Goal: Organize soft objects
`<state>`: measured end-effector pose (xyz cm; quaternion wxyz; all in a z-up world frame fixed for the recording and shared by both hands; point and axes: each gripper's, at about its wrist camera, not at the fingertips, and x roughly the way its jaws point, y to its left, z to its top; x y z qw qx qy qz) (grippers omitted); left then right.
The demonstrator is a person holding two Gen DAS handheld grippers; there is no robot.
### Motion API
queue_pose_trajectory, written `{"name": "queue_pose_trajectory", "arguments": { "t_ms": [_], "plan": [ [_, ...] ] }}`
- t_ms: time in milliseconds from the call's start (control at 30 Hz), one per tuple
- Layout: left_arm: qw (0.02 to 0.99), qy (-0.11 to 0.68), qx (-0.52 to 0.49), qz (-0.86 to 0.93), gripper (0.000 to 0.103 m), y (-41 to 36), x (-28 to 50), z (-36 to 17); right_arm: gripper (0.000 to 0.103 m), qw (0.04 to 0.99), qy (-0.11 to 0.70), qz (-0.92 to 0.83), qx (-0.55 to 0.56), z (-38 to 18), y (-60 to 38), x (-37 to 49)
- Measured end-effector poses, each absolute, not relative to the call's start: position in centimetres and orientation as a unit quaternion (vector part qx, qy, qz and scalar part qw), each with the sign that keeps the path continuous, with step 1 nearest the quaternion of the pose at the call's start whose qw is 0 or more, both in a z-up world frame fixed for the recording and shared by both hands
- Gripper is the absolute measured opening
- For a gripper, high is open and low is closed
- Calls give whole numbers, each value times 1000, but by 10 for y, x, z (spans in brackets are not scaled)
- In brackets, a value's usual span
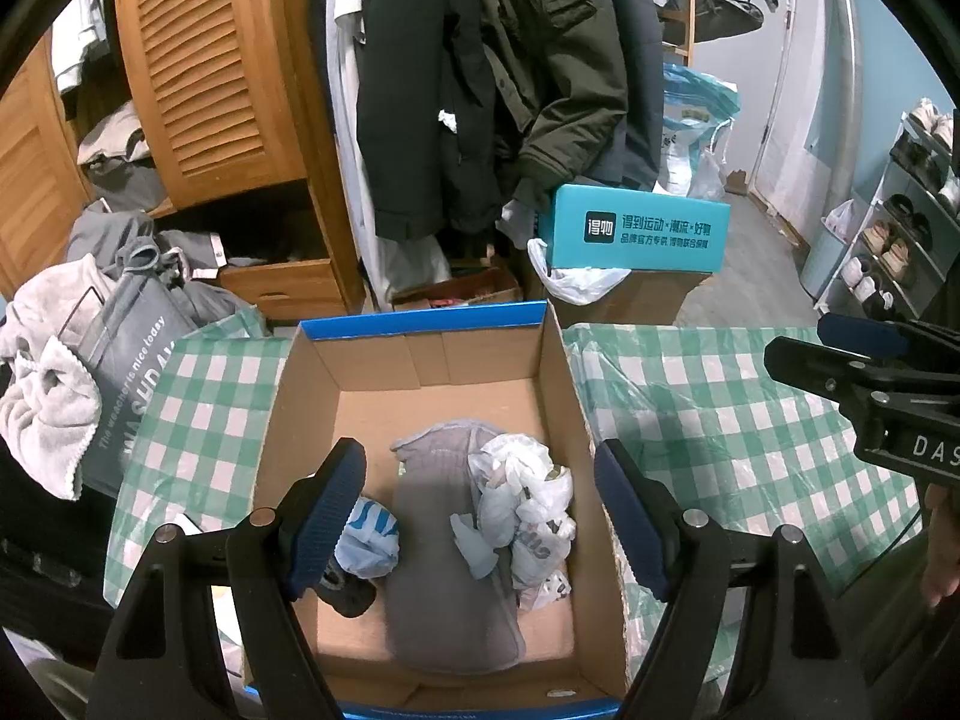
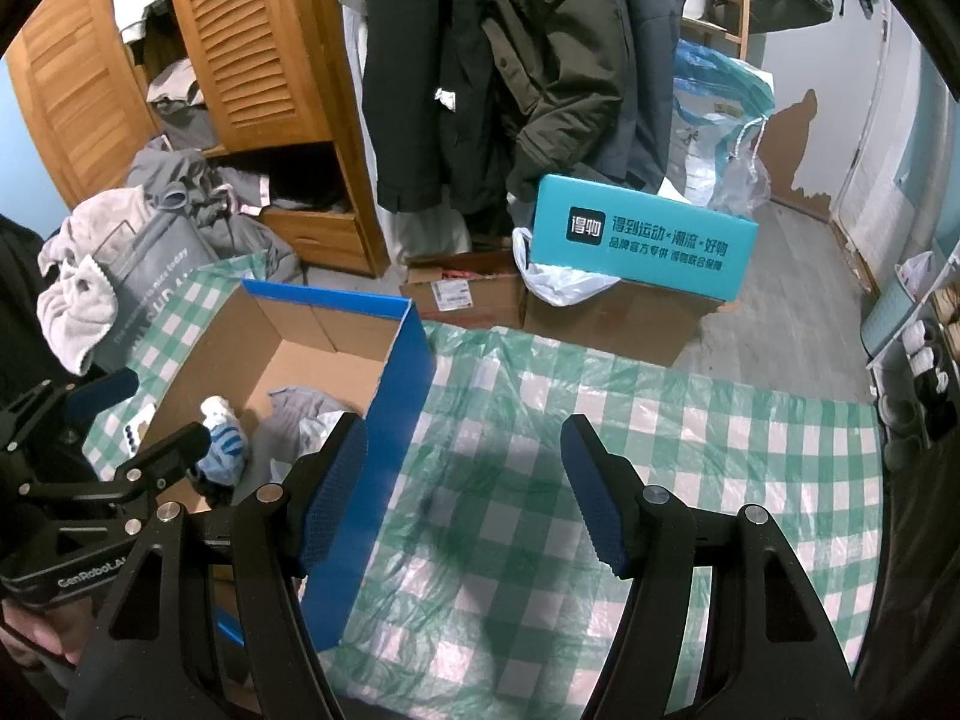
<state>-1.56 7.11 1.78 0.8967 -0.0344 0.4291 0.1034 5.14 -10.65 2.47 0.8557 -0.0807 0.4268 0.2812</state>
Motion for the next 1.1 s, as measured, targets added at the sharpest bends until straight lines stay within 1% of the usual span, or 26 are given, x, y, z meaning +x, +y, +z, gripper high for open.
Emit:
{"name": "queue_pose_trajectory", "arguments": {
  "t_ms": [1100],
  "plan": [
    [895,434,-39,100,80,69,-16,17,66,856,427,281,-81,26,-106,52]
  ]
}}
